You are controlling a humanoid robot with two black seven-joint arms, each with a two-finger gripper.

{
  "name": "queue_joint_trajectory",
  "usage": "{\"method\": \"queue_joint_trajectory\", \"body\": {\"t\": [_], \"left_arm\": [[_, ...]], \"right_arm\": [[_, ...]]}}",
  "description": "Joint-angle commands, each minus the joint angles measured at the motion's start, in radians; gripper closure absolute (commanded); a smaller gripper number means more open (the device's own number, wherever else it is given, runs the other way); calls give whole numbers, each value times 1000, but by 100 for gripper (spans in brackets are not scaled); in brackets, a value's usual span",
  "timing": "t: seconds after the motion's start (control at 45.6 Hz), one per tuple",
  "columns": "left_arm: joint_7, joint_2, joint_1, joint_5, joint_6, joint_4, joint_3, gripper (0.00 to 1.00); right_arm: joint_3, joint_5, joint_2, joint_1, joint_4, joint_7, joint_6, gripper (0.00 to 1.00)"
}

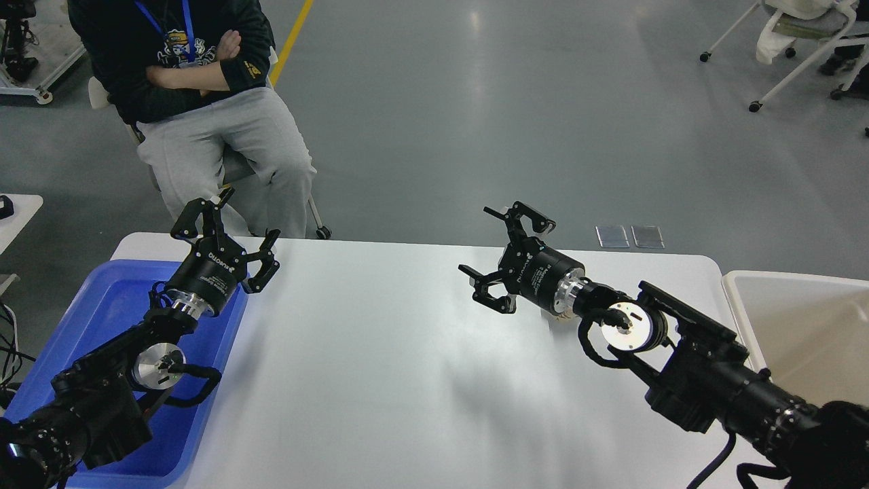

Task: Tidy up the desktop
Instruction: 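Move the right gripper toward the beige paper ball on the table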

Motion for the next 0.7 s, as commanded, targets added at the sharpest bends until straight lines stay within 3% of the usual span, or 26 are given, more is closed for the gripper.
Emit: {"method": "queue_joint_trajectory", "body": {"t": [0.0,0.197,0.373,0.548,0.679], "left_arm": [[0,0,0,0,0,0,0,0],[0,0,0,0,0,0,0,0],[0,0,0,0,0,0,0,0],[1,0,0,0,0,0,0,0],[1,0,0,0,0,0,0,0]], "right_arm": [[-190,-63,-91,137,3,-4,-4,0],[-448,-150,-206,298,-2,-4,-4,0],[-672,-406,-249,419,-43,-4,-4,0],[-717,-610,-215,432,-146,1,-13,0],[-721,-758,-171,409,-196,6,-99,0]]}}
